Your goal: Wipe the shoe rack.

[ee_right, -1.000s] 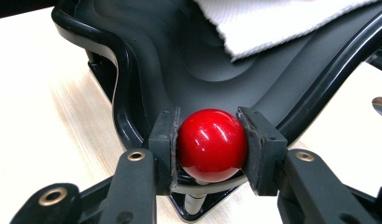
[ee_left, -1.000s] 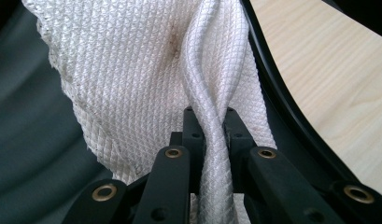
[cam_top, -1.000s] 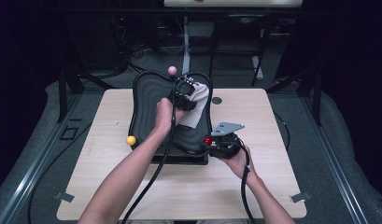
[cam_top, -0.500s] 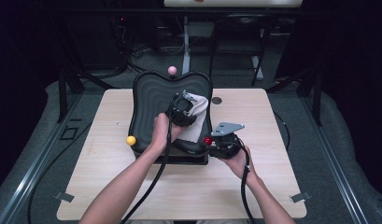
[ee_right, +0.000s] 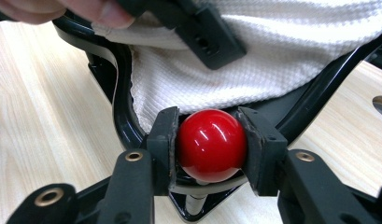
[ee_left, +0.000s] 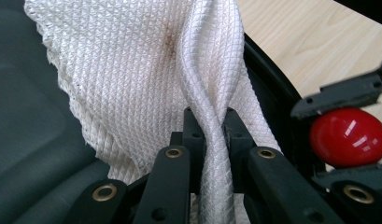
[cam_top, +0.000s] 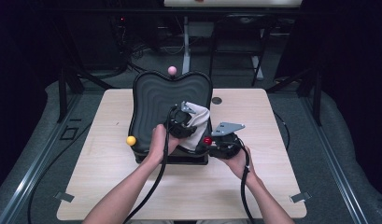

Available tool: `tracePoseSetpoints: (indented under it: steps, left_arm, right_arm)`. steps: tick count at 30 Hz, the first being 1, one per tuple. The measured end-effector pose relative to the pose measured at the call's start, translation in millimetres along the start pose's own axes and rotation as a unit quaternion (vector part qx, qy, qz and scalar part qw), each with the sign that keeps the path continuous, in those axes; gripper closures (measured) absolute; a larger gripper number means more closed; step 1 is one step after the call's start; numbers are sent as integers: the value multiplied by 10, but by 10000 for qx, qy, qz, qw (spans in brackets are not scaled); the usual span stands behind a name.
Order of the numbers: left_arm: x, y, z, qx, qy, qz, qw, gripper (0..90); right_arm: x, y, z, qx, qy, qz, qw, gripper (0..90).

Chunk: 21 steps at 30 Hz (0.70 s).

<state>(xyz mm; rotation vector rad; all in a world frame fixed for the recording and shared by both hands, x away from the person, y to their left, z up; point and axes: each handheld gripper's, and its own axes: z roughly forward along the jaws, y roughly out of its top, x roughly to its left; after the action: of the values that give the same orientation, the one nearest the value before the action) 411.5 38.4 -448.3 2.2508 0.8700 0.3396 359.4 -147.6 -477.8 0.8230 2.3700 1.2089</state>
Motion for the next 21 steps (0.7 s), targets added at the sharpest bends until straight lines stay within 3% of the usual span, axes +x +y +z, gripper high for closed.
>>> tracePoseSetpoints:
  steps: [3, 5, 7, 14, 21]
  left_arm:
    - [-24, -43, -6, 38, -62, 45, 10000, 825]
    - [-29, -57, -8, 48, -84, 62, 9999, 825]
    - [-40, -81, -7, 55, -121, 65, 9999, 825]
    - [-88, -145, -14, 71, -164, 112, 9998, 825]
    - [-142, -216, -7, 104, -341, 118, 9993, 826]
  right_arm:
    - [20, 37, -30, 134, -66, -114, 9998, 477]
    - [20, 42, -49, 130, -85, -130, 9998, 503]
    - [-18, 24, -94, 83, 14, -60, 9999, 586]
    - [-18, 1, -87, 39, 49, -14, 10000, 599]
    - [-18, -11, -84, 1, 38, -9, 10000, 600]
